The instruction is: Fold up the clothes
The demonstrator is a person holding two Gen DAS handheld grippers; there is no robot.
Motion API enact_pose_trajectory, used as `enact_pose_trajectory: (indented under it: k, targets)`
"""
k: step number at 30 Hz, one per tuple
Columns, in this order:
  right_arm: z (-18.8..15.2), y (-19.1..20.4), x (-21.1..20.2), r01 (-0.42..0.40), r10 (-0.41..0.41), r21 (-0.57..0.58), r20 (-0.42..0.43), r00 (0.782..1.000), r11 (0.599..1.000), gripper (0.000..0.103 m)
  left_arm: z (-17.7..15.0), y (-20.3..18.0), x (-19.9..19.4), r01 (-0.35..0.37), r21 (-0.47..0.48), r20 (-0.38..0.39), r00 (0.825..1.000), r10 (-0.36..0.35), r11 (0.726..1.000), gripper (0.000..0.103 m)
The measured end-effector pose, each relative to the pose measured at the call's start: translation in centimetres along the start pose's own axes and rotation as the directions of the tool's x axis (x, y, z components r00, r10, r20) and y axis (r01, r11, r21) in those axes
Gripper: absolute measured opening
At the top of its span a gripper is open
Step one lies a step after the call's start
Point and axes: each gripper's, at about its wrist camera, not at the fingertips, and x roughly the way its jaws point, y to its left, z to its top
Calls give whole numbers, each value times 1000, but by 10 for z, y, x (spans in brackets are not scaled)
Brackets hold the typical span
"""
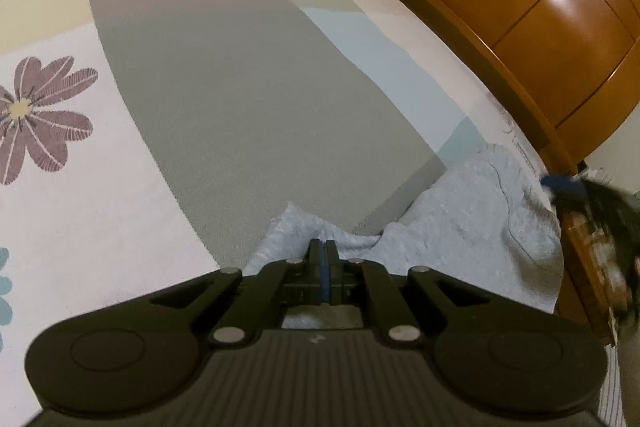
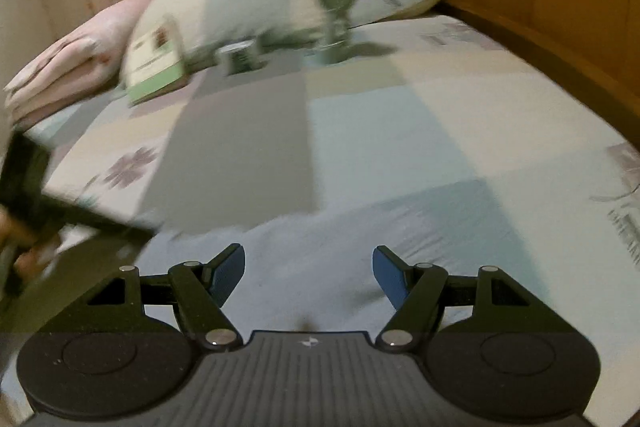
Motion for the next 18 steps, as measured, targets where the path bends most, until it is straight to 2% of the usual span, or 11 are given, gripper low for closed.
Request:
enact_pose_trajectory:
  k: [2,6,10,11,13,15,16,18]
  targets:
    - [11,-28,15,33,-33,-2,-18,999,999,75,-2,0,-1,-2,5,1,1000,2,1000,5]
    - [14,-67,49,-16,18,22,-85,996,1000,75,-2,1,0,8,-9,2,1000,-8,1000,5]
    - [3,-72,76,-83,84,12,-132,988,996,76,-4,4,-4,12,-9,0,1000,-12,1000,5]
    - [1,-70,79,-90,90,10,-129,987,996,81,-4,3,-4,11,-8,0,1000,-11,1000,5]
    - [-3,-56,79,-78,74,-29,-128,989,997,80,-4,3,-5,7,-6,-1,1000,-7,1000,5]
    - [-5,-40,75,-66,53,-90,-139,989,994,61,-4,3,-6,5,-4,-1,1000,-5,1000,5]
    - [-7,-33,73,-52,37,-112,-136,990,992,59,-3,3,-6,5,-8,-1,1000,-5,1000,5]
    - [-8,-28,66,-23,12,-100,-117,993,995,45,-4,2,-6,0,-15,5,1000,0,1000,5]
